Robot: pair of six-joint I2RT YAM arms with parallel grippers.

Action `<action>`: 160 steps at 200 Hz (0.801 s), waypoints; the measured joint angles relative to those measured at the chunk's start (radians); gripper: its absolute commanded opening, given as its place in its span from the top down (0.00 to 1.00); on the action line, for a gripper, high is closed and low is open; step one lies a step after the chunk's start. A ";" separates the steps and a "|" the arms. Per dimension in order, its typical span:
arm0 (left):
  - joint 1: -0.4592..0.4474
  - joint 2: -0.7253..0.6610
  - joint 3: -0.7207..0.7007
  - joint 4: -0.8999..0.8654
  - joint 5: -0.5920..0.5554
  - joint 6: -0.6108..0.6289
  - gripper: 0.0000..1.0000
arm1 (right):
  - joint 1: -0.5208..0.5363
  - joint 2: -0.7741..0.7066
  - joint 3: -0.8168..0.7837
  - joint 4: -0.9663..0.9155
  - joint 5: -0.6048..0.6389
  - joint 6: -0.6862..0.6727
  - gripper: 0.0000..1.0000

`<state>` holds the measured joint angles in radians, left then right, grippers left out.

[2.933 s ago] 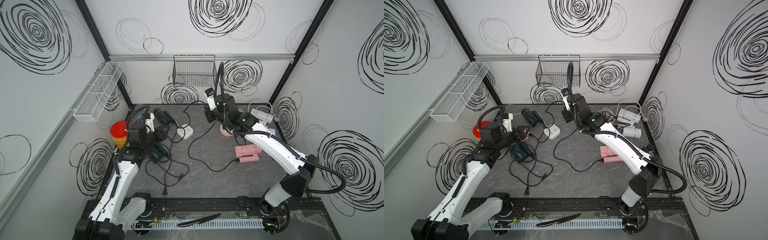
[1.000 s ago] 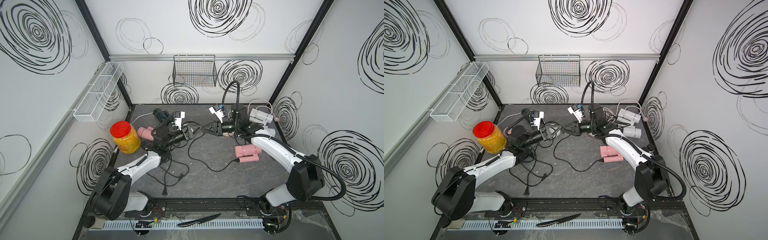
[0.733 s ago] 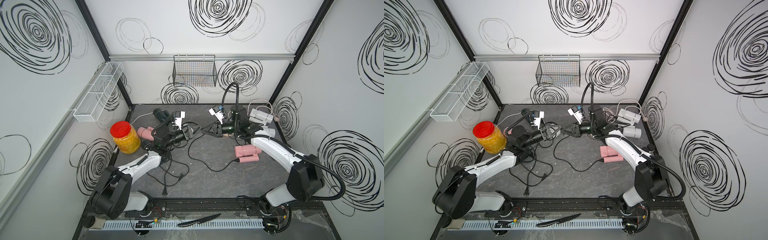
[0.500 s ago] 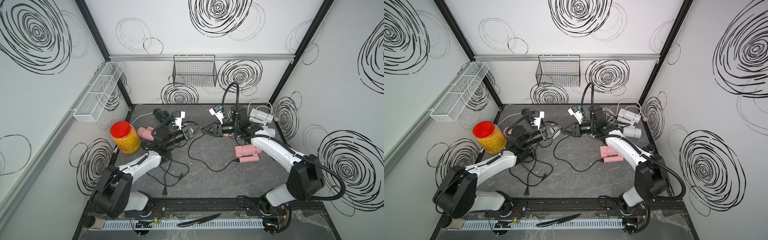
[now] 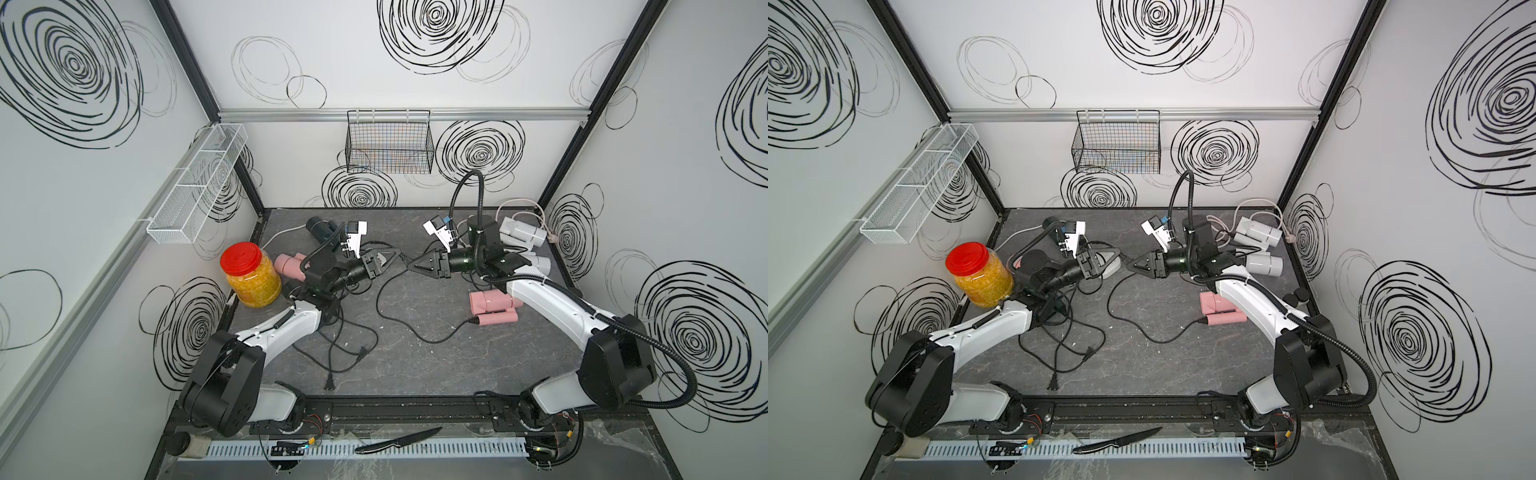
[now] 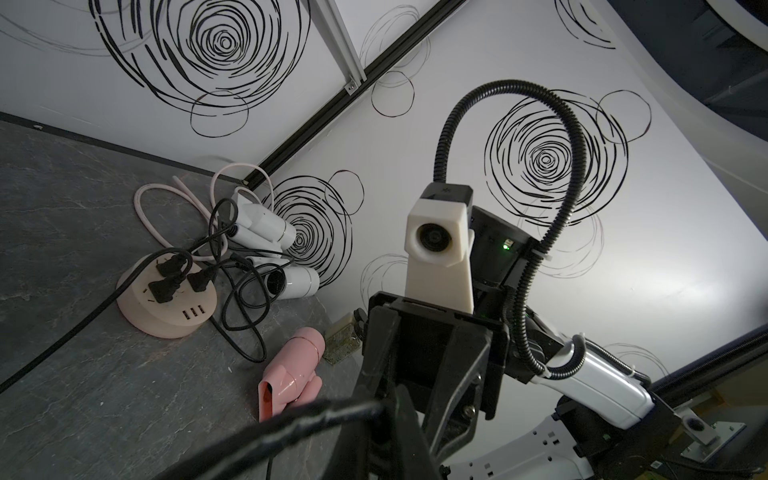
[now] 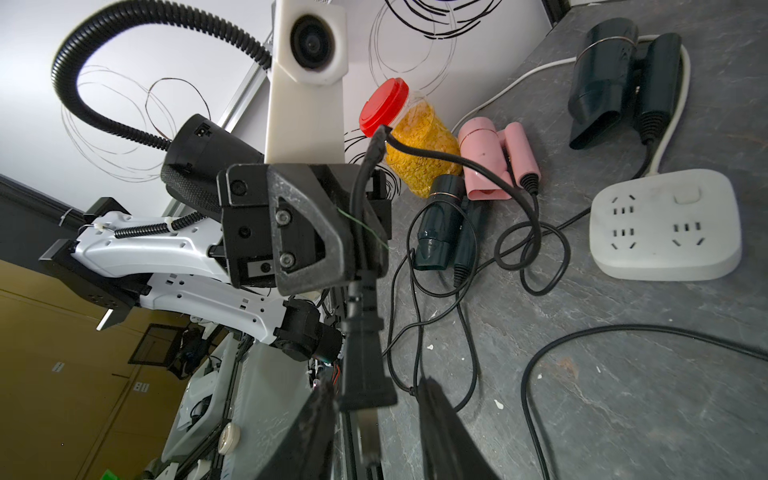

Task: Charge the blow dryers
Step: Pick up the plug from the center of the board.

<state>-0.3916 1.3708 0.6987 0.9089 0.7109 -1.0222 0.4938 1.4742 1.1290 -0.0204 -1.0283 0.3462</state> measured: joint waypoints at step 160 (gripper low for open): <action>-0.039 0.029 0.001 0.074 0.063 -0.027 0.64 | -0.006 0.000 -0.005 0.099 -0.042 0.080 0.84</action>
<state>-0.4301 1.3998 0.6998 0.9833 0.7734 -1.0489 0.4873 1.4746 1.1240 0.0788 -1.0698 0.4263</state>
